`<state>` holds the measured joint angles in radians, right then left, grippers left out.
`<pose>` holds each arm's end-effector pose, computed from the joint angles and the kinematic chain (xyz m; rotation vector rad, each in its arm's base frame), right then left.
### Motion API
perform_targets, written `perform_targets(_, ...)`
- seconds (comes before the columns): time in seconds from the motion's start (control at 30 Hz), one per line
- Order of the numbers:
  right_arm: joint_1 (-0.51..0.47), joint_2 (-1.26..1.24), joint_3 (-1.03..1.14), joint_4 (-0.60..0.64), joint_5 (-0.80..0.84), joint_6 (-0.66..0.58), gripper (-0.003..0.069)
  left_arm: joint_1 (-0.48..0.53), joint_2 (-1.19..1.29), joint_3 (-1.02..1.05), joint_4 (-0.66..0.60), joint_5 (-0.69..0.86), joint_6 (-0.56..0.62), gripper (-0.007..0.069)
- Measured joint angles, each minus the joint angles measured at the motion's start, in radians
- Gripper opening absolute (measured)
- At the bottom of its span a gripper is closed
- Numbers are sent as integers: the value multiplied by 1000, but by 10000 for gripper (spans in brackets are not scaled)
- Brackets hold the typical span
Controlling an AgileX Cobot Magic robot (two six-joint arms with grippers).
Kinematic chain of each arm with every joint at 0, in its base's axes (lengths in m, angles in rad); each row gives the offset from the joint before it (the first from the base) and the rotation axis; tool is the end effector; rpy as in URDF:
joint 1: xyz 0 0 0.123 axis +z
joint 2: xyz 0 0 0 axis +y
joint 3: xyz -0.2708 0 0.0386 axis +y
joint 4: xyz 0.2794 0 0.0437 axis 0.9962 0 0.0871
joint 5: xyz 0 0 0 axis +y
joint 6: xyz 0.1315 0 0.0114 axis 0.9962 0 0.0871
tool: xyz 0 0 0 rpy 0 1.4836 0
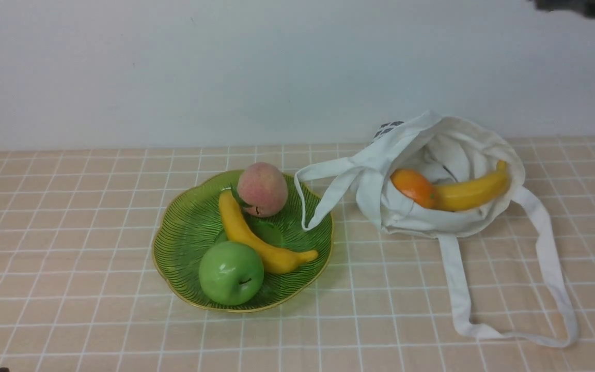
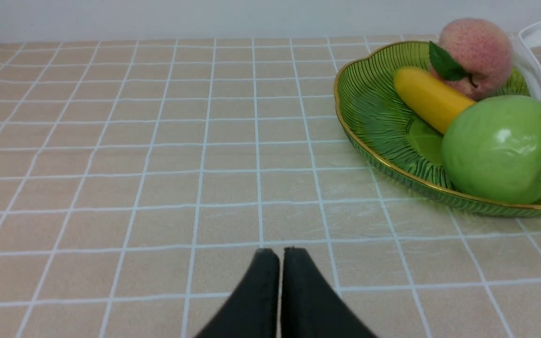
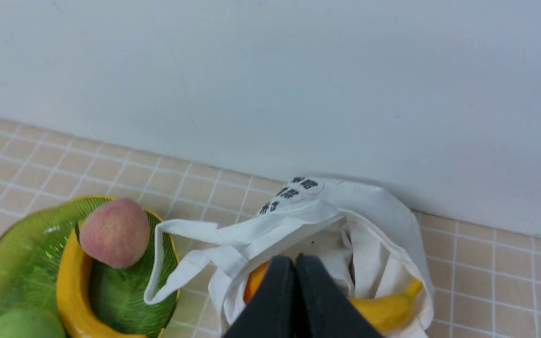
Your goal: Take the fruit out of the bag on the brown coffee tablecloth and place them on the plate.
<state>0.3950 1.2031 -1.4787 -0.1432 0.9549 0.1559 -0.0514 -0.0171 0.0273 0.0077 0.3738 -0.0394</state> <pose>0.2872 0.1031 0.4349 -0.2792 2.1389 0.1451 0.1344 -0.0065 0.1591 0.0160 1.8679 -0.0552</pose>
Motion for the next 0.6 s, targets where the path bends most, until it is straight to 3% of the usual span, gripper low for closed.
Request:
perform_targets(0.2, 0, -343, 327, -10, -171, 95, -13, 0, 0, 0, 0, 0, 0, -8)
perform_targets(0.23, 0, -487, 481, -10, -265, 128, -13, 0, 0, 0, 0, 0, 0, -8)
perform_targets(0.33, 0, -676, 680, -10, -400, 160, -13, 0, 0, 0, 0, 0, 0, -8)
perform_targets(0.6, 0, -1054, 1054, -12, -605, 175, -13, 0, 0, 0, 0, 0, 0, -8)
